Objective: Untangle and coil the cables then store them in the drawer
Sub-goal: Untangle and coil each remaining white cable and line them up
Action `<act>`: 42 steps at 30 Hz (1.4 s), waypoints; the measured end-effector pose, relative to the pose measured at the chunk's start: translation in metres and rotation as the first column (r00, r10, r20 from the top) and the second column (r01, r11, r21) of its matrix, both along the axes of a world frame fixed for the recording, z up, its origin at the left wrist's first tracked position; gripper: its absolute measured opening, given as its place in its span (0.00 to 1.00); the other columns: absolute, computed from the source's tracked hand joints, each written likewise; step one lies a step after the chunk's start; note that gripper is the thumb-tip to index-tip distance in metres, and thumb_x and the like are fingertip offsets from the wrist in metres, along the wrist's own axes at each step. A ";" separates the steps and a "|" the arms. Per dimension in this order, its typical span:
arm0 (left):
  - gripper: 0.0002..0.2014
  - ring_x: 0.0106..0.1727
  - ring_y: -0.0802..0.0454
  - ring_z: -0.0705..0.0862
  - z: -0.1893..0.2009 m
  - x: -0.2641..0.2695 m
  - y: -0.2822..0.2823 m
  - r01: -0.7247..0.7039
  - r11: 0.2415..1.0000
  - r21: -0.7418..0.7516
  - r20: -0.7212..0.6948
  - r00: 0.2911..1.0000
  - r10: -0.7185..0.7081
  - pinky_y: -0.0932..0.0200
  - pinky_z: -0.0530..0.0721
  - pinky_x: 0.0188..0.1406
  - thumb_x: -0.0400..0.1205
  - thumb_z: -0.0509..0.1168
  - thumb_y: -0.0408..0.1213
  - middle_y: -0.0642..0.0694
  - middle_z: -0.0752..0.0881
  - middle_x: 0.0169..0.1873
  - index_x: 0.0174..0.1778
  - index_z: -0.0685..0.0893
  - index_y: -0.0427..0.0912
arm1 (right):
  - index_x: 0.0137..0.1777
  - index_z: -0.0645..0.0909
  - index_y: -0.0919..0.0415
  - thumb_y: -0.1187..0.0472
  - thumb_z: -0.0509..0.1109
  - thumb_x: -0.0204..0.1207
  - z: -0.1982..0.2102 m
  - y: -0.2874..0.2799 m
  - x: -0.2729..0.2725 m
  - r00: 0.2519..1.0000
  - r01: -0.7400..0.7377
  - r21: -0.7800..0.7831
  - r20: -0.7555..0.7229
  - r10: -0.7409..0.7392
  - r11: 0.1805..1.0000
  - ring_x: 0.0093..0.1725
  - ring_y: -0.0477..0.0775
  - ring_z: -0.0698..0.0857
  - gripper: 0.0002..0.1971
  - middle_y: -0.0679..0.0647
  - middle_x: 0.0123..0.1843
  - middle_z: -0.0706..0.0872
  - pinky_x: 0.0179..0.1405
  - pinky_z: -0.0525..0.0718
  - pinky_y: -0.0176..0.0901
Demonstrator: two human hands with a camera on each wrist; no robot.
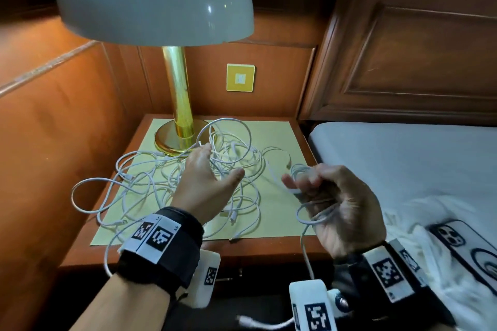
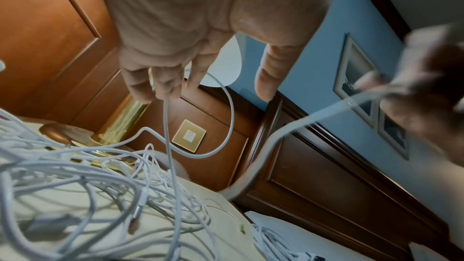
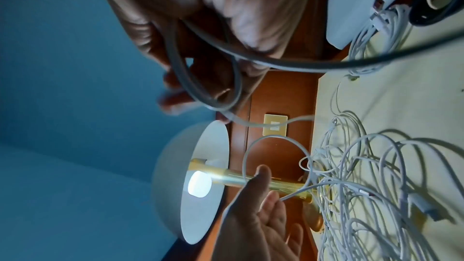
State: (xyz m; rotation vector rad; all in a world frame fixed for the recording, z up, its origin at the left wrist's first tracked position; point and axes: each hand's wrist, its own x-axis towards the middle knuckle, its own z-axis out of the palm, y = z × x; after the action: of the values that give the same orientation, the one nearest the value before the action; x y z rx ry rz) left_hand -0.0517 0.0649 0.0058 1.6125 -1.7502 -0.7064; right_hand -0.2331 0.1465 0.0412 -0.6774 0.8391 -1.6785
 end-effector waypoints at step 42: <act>0.23 0.63 0.55 0.87 -0.002 -0.008 0.037 0.350 0.932 -0.099 -0.420 0.834 -0.358 0.55 0.89 0.59 0.83 0.70 0.28 0.55 0.85 0.65 0.68 0.80 0.59 | 0.28 0.69 0.63 0.56 0.61 0.75 0.003 0.025 -0.019 0.571 0.056 -0.179 -0.801 -0.179 0.982 0.24 0.48 0.65 0.16 0.56 0.24 0.68 0.23 0.64 0.38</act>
State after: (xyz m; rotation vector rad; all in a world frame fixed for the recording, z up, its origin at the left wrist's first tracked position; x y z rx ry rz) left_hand -0.0601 0.1022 0.0041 1.0130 -1.7178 -1.1244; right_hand -0.2524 0.1716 0.0442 -1.6022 1.4490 -1.5059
